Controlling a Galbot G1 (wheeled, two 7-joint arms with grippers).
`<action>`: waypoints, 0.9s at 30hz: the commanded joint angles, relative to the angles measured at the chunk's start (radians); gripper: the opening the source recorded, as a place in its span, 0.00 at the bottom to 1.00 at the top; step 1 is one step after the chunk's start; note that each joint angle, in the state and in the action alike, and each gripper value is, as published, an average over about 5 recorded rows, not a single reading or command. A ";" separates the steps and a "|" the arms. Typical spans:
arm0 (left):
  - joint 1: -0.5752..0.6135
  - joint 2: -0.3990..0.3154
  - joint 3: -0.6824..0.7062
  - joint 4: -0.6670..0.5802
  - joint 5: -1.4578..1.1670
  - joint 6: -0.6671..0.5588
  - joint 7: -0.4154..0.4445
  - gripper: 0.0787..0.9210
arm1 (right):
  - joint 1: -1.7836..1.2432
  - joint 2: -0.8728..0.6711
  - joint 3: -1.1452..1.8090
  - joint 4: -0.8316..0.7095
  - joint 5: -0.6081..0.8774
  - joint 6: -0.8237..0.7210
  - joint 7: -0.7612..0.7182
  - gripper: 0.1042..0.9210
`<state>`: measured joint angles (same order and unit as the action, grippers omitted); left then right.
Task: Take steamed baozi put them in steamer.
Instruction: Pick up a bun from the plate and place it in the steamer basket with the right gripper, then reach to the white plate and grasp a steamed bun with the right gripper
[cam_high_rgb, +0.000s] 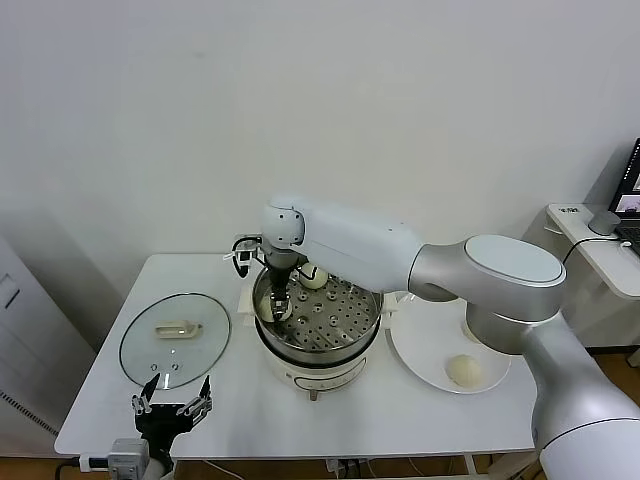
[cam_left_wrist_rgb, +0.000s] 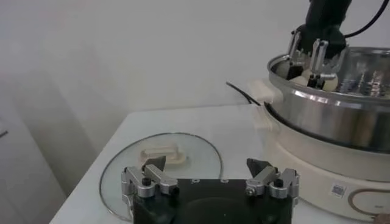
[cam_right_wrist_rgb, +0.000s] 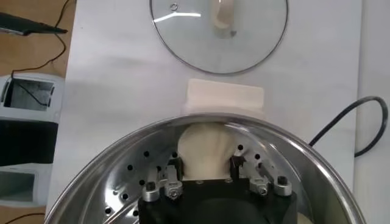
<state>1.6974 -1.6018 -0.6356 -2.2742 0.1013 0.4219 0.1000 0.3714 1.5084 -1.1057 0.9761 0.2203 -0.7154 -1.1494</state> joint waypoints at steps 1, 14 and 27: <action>0.005 -0.002 0.003 -0.004 0.003 -0.002 0.000 0.88 | -0.007 -0.013 0.004 0.014 -0.012 -0.003 0.009 0.56; 0.016 -0.004 0.007 -0.009 0.007 0.000 0.001 0.88 | 0.185 -0.281 0.040 0.201 0.133 0.019 -0.017 0.88; 0.014 -0.002 0.006 -0.017 -0.001 0.019 0.010 0.88 | 0.428 -0.783 -0.028 0.366 0.114 0.199 -0.180 0.88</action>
<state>1.7101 -1.6033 -0.6287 -2.2892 0.1020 0.4345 0.1089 0.6506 1.0587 -1.1019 1.2345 0.3467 -0.6288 -1.2413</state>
